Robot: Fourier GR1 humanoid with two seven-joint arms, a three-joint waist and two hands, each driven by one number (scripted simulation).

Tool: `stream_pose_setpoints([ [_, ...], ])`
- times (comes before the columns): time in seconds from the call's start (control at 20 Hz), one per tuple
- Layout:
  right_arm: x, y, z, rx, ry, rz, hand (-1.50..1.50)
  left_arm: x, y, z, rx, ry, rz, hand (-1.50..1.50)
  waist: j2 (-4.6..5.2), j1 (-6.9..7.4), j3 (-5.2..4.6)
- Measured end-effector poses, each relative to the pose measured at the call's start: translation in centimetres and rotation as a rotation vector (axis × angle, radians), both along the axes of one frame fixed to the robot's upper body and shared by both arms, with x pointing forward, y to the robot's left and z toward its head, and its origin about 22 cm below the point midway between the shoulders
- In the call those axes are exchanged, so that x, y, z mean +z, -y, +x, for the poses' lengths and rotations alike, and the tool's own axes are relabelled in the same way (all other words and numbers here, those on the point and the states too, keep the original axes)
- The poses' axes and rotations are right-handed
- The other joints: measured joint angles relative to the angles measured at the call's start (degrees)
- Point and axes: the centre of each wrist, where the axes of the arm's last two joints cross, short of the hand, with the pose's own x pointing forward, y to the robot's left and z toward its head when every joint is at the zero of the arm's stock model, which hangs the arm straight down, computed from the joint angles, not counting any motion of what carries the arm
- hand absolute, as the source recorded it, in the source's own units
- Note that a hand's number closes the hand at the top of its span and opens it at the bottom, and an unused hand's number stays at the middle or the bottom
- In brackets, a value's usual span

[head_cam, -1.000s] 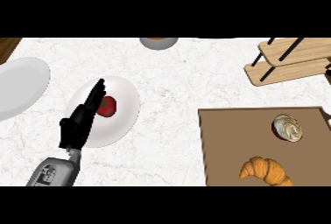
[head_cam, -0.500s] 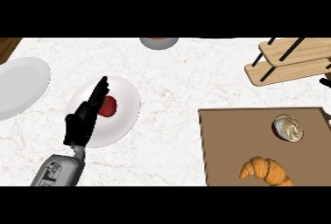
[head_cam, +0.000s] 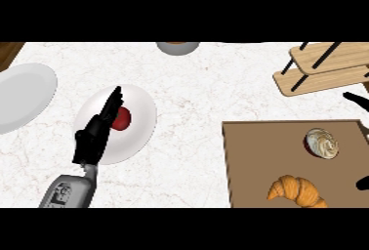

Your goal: Pick the cupcake from the tray and place it in the tiered shelf

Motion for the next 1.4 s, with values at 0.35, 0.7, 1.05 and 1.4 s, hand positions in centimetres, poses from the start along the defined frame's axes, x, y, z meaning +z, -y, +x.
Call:
stream_pose_setpoints([
  [0.35, -0.9, 0.0, 0.5, -0.003, -0.017, -0.019, -1.5, -0.1, -0.7, 0.0, -0.002, -0.001, 0.004, 0.0, 0.02, 0.04, 0.0],
  [0.7, -2.4, -0.6, 1.2, -0.006, -0.038, -0.062, -1.5, 0.4, -0.7, 0.0, -0.008, -0.005, 0.006, 0.0, 0.03, 0.09, 0.01],
  [1.05, -4.5, -1.3, 1.5, -0.009, -0.035, -0.086, -1.5, 0.0, -0.8, 0.4, -0.002, -0.005, -0.001, 0.0, 0.03, 0.04, 0.01],
  [1.4, -6.1, -0.5, 1.9, -0.018, -0.052, -0.097, -1.5, 0.5, -1.0, 0.5, -0.004, 0.0, 0.002, 0.0, 0.02, 0.06, 0.01],
])
